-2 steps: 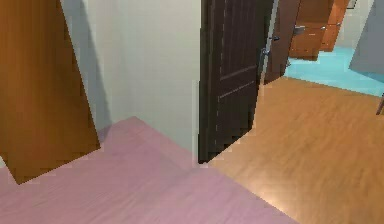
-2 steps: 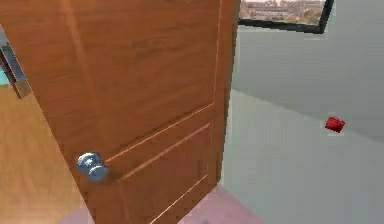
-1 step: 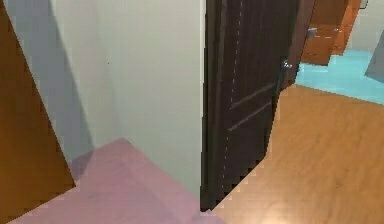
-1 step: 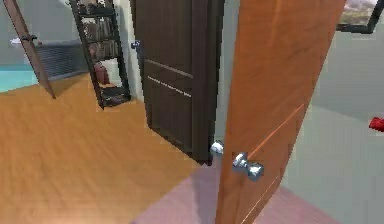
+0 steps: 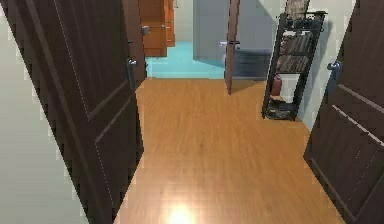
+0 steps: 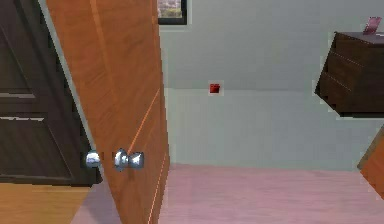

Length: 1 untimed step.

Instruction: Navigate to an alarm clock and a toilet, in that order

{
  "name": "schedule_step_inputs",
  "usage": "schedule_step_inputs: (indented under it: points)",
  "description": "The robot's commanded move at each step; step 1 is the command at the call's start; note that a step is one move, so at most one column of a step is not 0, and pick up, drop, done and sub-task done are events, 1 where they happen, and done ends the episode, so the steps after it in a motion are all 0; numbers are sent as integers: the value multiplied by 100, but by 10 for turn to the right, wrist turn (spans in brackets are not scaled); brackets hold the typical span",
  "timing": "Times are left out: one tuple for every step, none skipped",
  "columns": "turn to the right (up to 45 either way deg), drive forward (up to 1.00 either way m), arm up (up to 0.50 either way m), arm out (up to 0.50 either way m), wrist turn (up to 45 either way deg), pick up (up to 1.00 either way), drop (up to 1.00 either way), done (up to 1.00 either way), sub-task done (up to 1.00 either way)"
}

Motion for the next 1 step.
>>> schedule_step_inputs:
  points:
    - [30, 0, 0, 0, 0, 0, 0, 0, 0]
